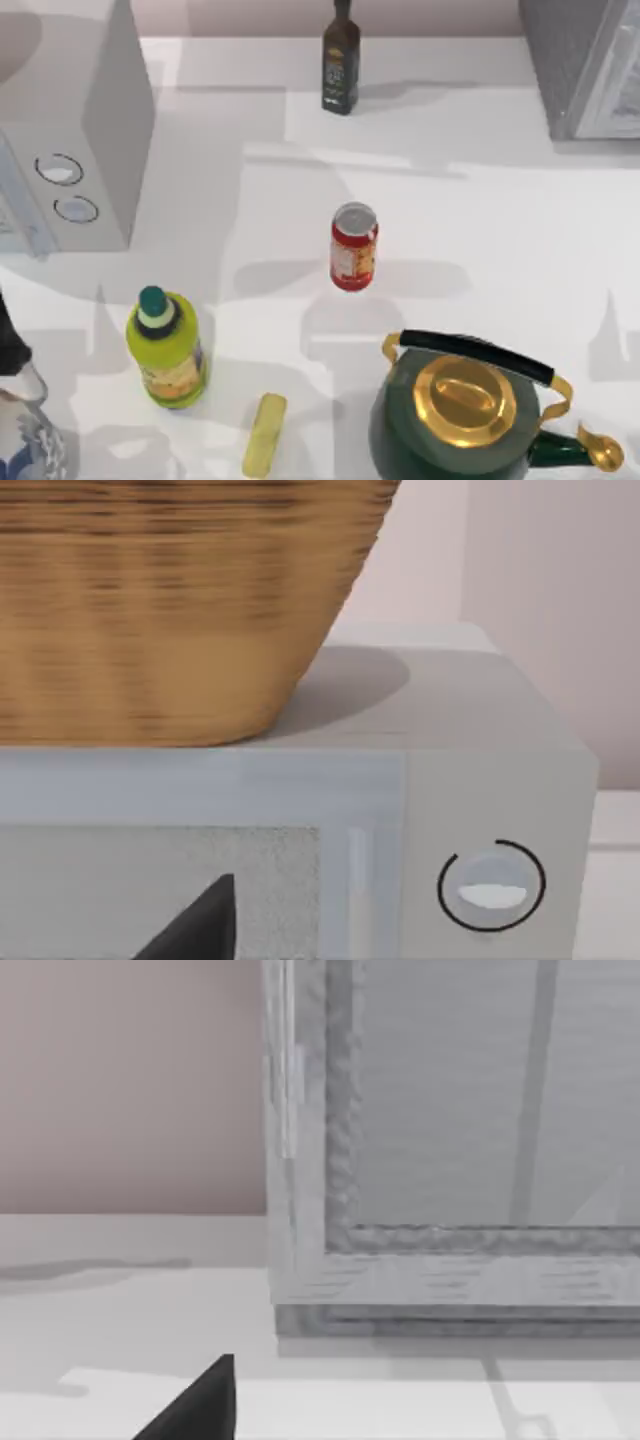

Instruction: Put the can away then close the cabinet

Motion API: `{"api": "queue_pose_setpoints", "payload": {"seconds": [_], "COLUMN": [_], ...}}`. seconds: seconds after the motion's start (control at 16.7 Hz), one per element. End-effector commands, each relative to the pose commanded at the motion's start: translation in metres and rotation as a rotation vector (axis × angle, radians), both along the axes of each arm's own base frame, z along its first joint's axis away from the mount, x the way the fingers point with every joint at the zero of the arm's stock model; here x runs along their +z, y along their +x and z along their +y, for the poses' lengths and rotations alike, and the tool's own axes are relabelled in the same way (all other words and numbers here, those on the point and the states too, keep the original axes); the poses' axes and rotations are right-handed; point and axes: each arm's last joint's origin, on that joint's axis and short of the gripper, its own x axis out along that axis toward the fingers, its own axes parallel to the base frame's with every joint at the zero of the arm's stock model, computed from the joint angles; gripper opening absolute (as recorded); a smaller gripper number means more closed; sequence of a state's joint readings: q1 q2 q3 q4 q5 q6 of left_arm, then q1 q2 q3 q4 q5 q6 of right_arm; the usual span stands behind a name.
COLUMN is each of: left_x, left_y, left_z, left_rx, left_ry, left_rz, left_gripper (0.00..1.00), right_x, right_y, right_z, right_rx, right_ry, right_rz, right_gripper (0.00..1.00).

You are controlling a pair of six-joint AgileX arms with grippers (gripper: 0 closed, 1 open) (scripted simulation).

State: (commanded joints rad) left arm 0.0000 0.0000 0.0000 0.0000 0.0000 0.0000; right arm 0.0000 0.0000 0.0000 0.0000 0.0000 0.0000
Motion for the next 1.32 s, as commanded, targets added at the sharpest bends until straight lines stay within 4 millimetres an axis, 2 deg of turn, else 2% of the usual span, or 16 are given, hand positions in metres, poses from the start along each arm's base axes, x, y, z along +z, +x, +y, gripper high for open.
{"api": "queue_pose_setpoints", "payload": {"seconds": [0.24,0.42,0.72,0.9,1.02,1.32], "left_x": [0.000,0.000,0.000,0.000,0.000,0.000], "left_y": [0.000,0.000,0.000,0.000,0.000,0.000], "left_z": [0.000,0.000,0.000,0.000,0.000,0.000], "left_rx": [0.000,0.000,0.000,0.000,0.000,0.000], "left_ry": [0.000,0.000,0.000,0.000,0.000,0.000], "left_rz": [0.000,0.000,0.000,0.000,0.000,0.000], "left_gripper": [1.00,1.00,1.00,1.00,1.00,1.00], "right_x": [0.003,0.016,0.047,0.062,0.066,0.053], "right_y": [0.001,0.006,0.035,0.067,0.091,0.141], "right_z": [0.002,0.008,0.034,0.064,0.093,0.183], "right_rx": [0.010,0.040,0.080,0.082,0.076,0.048], "right_ry": [0.010,0.050,0.128,0.147,0.144,0.110], "right_rz": [0.020,0.100,0.332,0.484,0.571,0.708], "right_gripper": [1.00,1.00,1.00,1.00,1.00,1.00]}}
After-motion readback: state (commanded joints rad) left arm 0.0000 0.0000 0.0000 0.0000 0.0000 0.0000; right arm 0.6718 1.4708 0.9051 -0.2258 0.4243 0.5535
